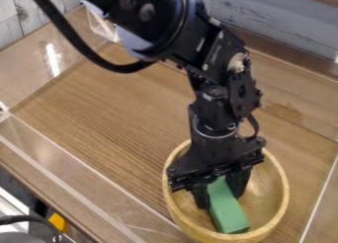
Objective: Remove the green block from inside the brown bowl and put it on the table
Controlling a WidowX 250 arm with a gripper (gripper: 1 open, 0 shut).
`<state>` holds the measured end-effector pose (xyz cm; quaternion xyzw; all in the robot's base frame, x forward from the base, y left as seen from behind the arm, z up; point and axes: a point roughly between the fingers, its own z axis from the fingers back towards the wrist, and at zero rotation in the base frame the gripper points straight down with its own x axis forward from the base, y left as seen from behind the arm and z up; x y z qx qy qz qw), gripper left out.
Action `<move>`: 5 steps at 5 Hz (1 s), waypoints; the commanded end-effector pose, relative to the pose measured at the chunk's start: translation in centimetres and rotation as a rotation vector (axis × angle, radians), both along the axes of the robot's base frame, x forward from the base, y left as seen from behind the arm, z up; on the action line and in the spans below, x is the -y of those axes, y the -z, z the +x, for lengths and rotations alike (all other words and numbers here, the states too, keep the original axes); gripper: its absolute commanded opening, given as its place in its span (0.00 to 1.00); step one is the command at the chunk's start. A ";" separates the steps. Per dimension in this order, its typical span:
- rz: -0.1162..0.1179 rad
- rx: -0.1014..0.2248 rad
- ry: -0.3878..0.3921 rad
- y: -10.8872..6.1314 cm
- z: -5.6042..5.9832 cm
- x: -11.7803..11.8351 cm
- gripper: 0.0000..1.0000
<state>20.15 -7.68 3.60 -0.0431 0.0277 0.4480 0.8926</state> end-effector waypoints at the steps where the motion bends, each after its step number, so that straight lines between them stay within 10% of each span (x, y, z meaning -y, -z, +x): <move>1: -0.001 0.028 0.011 -0.8 0.2 0.0 0.00; 5: 0.009 0.019 0.026 -1.0 -0.1 -0.3 0.00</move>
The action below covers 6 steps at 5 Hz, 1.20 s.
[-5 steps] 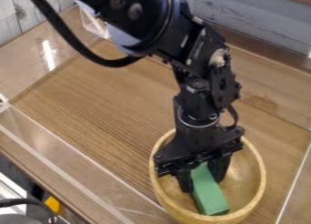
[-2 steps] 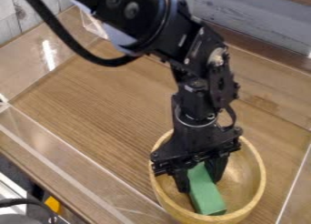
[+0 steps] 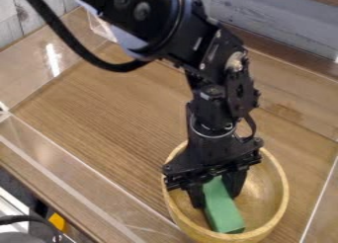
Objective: Remove the green block from inside the brown bowl and put it on the table
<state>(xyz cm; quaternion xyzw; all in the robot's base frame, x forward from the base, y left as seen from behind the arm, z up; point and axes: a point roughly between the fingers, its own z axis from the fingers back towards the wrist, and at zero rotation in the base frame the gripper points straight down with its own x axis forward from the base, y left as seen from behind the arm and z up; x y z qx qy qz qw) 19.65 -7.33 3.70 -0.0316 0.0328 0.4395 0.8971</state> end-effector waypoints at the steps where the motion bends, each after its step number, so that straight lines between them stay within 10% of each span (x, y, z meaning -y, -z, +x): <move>1: -0.006 0.035 0.009 -1.0 0.3 0.0 0.00; 6: 0.009 0.033 0.021 -2.4 0.2 -0.6 0.00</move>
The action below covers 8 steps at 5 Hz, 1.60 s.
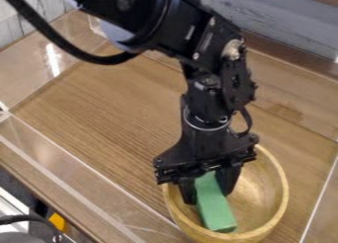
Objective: Remove the green block from inside the brown bowl and put it on the table
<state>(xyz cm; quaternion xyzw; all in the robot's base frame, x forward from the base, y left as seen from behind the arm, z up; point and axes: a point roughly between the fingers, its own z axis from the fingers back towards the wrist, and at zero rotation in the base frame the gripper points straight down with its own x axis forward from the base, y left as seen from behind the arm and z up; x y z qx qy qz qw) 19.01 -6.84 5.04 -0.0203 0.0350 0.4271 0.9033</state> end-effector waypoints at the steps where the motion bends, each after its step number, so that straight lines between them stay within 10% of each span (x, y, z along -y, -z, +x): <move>1: -0.008 0.045 -0.005 -1.3 0.8 -0.2 0.00; 8: -0.005 0.051 -0.007 -2.3 0.9 -0.8 0.00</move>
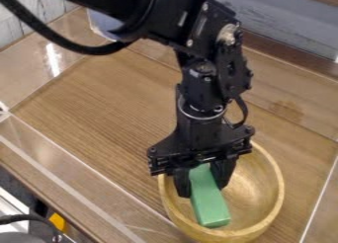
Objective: Remove the green block from inside the brown bowl and put it on the table
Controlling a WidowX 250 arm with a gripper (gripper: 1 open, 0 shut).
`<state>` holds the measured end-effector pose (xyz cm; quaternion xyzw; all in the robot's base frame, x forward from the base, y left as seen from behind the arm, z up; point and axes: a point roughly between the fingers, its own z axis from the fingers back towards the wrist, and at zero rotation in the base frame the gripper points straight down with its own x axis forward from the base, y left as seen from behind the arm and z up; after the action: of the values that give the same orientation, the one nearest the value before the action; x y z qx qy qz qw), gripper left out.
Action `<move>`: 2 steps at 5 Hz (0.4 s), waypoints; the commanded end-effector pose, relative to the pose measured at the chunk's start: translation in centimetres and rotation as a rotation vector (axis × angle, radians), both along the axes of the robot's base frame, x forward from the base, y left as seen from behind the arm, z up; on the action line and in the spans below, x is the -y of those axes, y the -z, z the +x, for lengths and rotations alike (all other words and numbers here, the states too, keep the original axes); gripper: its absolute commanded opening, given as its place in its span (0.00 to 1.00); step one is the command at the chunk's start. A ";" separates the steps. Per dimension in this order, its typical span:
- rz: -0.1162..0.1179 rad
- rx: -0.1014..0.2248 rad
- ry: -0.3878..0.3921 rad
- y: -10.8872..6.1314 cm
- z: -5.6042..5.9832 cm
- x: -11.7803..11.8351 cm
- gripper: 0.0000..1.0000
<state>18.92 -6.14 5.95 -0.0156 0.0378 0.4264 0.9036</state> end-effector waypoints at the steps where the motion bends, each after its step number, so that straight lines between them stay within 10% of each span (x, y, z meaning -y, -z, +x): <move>1: -0.012 0.062 -0.010 -1.4 1.0 -0.1 0.00; 2: -0.012 0.063 -0.012 -1.5 1.1 -0.2 0.00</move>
<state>18.96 -6.04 6.25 -0.0187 0.0333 0.4264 0.9037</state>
